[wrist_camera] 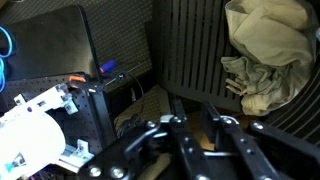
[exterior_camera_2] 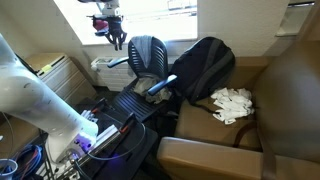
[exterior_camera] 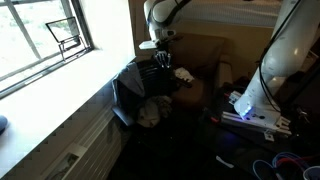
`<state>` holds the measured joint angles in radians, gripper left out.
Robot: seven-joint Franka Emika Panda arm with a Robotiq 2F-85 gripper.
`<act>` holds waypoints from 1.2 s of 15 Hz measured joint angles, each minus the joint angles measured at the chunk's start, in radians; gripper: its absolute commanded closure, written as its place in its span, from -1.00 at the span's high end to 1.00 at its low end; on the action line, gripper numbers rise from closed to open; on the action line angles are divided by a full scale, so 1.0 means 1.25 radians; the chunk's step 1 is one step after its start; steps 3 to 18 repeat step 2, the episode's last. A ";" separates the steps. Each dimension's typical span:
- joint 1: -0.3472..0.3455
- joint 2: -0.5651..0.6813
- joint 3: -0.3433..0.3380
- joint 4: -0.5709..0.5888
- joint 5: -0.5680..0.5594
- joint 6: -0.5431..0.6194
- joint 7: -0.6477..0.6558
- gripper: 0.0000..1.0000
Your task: Pick up a shirt from the couch and place it on the armchair headrest
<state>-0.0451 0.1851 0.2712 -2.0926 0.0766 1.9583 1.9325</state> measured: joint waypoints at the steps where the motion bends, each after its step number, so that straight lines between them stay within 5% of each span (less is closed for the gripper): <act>1: 0.000 0.000 0.000 0.000 0.000 0.000 0.000 -0.47; 18: 0.000 0.000 0.000 0.000 0.000 -0.001 0.000 -0.47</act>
